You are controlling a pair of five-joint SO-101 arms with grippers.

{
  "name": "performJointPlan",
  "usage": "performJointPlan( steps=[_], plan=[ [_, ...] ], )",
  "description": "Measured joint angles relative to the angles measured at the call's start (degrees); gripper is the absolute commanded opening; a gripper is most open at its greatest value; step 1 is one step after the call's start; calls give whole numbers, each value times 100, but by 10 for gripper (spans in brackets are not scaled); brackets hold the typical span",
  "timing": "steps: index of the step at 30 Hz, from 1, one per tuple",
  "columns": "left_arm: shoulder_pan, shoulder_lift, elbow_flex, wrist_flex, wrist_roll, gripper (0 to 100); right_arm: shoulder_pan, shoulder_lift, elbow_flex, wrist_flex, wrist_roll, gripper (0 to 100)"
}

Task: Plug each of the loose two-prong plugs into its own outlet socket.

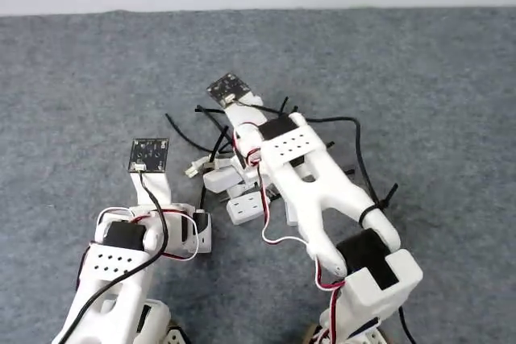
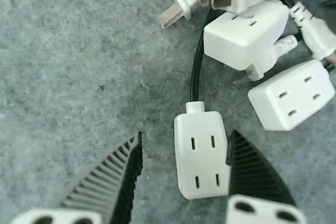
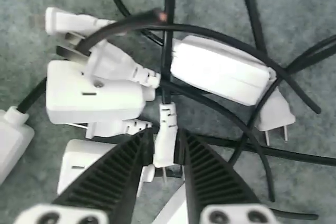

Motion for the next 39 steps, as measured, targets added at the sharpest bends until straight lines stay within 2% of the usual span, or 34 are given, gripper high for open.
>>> performJointPlan(
  steps=[6,24,26,30,39],
  plan=[
    [0,0,0,0,0,250,9,422,9,0,352,166],
    [0,-9,70,0,-246,250,53,1547,-853,0,404,165],
    [0,-9,70,0,-246,250,53,1591,-905,0,404,143],
    [0,-9,79,0,-246,250,53,1591,-905,0,404,4],
    [0,-9,193,-132,-246,246,97,1486,-914,193,413,10]
  ],
)
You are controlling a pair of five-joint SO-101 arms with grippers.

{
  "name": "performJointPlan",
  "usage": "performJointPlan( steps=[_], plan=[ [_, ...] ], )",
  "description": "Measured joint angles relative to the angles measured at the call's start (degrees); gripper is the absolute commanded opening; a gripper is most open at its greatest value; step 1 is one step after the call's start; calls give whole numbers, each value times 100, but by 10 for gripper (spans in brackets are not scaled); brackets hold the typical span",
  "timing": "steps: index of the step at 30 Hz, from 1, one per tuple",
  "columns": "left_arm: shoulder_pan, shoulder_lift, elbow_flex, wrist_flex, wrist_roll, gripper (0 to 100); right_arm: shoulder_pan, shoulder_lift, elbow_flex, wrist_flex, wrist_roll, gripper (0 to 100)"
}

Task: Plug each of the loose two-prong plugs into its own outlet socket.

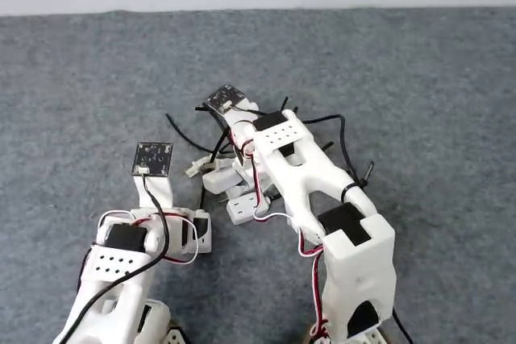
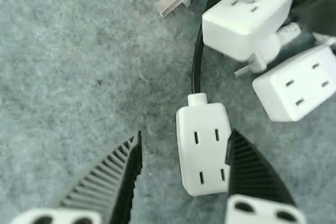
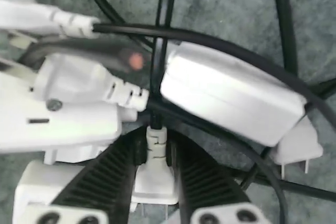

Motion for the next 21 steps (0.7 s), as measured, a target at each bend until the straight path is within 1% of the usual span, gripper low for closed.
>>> performJointPlan(
  steps=[6,8,10,13,15,21],
  plan=[
    [0,0,0,-35,-9,246,0,-967,9,651,-176,9],
    [0,0,0,-44,-9,227,0,-1327,9,897,-202,9],
    [0,0,0,-44,-9,156,18,-1670,9,1125,-202,9],
    [0,0,0,-44,-9,8,0,-2119,9,1380,-290,9],
    [0,0,-26,-44,-9,22,0,-2356,9,1521,-360,9],
    [0,-35,-440,-44,-9,12,0,-2822,9,1846,-413,9]
  ],
)
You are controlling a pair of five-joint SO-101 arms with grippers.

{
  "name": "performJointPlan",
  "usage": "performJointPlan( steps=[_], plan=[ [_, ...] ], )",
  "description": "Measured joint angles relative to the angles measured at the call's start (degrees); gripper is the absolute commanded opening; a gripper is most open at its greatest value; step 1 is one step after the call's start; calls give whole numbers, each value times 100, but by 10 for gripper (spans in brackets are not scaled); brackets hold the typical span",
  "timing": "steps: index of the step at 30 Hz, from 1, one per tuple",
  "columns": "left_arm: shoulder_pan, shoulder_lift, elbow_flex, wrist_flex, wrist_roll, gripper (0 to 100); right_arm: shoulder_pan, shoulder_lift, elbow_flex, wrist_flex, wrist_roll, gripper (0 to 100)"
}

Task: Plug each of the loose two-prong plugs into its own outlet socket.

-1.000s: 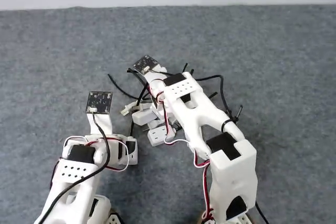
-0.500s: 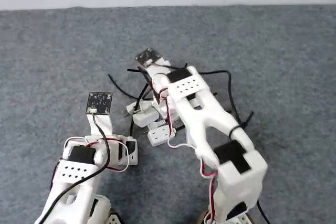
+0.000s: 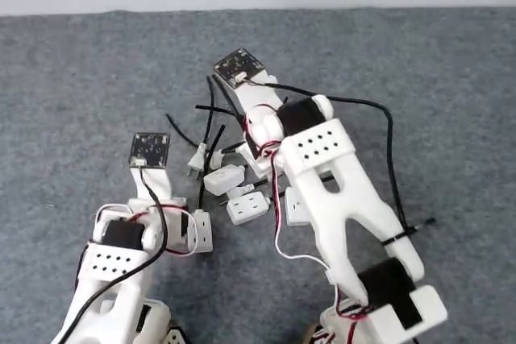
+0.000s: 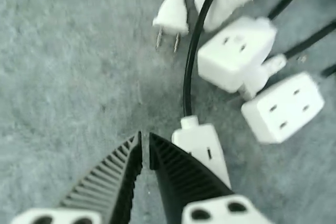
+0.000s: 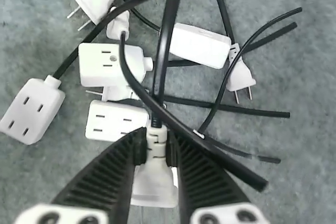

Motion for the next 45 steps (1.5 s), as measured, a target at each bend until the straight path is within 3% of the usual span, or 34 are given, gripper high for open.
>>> performJointPlan(
  steps=[11,20,31,37,45],
  plan=[
    [0,0,-264,220,0,12,-18,-1108,0,466,0,9],
    [0,730,-308,0,-35,12,-659,-1890,0,589,0,9],
    [-9,3077,-1451,9,-1802,12,-1521,-1978,299,167,0,9],
    [-9,2734,-1433,123,-1890,12,-1547,-1978,888,-387,0,9],
    [343,1073,-466,141,-2470,12,-1547,-1978,1011,-571,0,9]
  ],
)
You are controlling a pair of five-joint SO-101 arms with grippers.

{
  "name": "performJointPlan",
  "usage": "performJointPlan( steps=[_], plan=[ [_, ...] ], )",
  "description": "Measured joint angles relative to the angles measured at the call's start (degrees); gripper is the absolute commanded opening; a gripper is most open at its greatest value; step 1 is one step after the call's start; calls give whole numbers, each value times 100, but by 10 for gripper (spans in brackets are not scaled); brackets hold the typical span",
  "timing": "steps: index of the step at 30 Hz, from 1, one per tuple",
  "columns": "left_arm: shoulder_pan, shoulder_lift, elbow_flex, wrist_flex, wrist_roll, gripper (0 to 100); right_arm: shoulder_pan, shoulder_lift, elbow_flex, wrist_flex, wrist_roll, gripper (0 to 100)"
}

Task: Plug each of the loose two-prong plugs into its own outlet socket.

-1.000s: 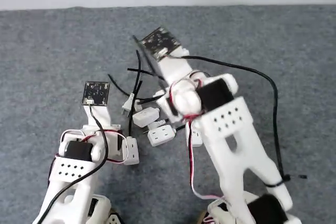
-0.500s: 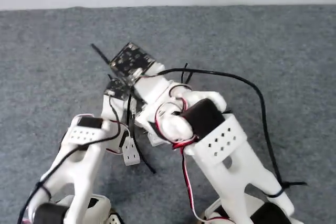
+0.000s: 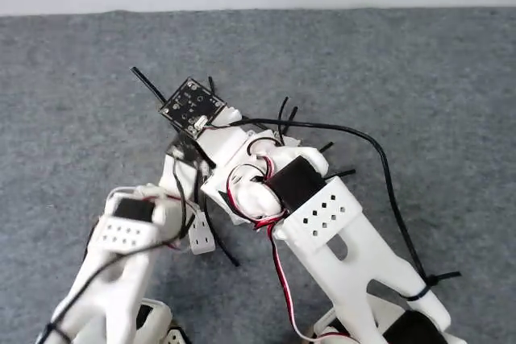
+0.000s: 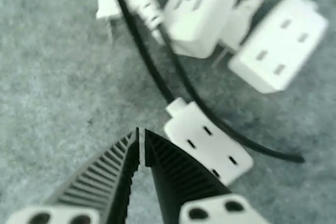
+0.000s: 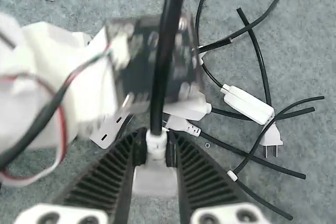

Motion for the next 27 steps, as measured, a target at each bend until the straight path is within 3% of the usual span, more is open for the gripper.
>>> performJointPlan(
  steps=[11,16,22,27],
  plan=[
    [308,-1644,897,35,-202,12,0,0,132,-79,0,9],
    [-501,-1978,914,-18,-105,12,-35,0,879,-862,-571,9],
    [-1785,-2532,914,-501,1231,12,-35,0,2338,-2479,-1697,8],
    [-2040,-2681,914,-545,1582,12,-70,0,3077,-3446,-2198,8]
  ],
)
